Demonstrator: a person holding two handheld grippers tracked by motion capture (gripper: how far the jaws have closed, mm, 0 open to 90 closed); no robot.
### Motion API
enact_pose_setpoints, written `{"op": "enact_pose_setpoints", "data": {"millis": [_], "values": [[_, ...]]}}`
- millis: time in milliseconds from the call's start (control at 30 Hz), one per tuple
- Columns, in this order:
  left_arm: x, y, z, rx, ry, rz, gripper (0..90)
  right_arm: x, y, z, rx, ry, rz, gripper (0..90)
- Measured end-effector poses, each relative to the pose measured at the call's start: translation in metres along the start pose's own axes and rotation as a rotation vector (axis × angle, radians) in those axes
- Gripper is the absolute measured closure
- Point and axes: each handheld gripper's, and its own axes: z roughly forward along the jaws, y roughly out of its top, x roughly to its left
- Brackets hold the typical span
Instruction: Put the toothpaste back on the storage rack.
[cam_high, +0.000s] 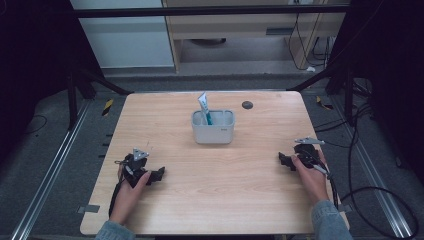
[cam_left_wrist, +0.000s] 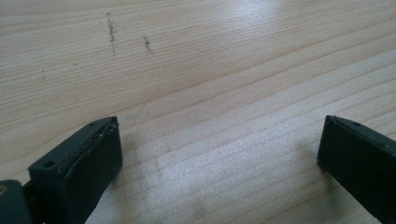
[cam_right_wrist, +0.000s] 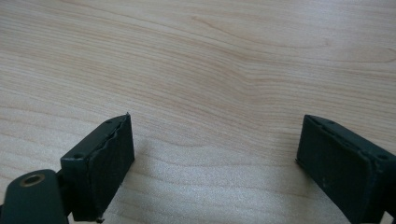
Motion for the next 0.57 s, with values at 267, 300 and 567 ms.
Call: {"op": "enact_pose_setpoints", "data": {"millis": [267, 300, 567], "values": [[0.000, 0.000, 0.000, 0.000, 0.000, 0.000, 0.0, 0.006, 0.002, 0.003, 0.014, -0.033, 0.004, 5.9], [0.000, 0.000, 0.000, 0.000, 0.000, 0.000, 0.0, 0.007, 0.002, 0.003, 0.015, -0.039, 0.007, 5.4], [0.000, 0.000, 0.000, 0.000, 0.000, 0.000, 0.0, 0.014, -0.002, 0.000, 0.028, -0.123, 0.087, 0.3]]}}
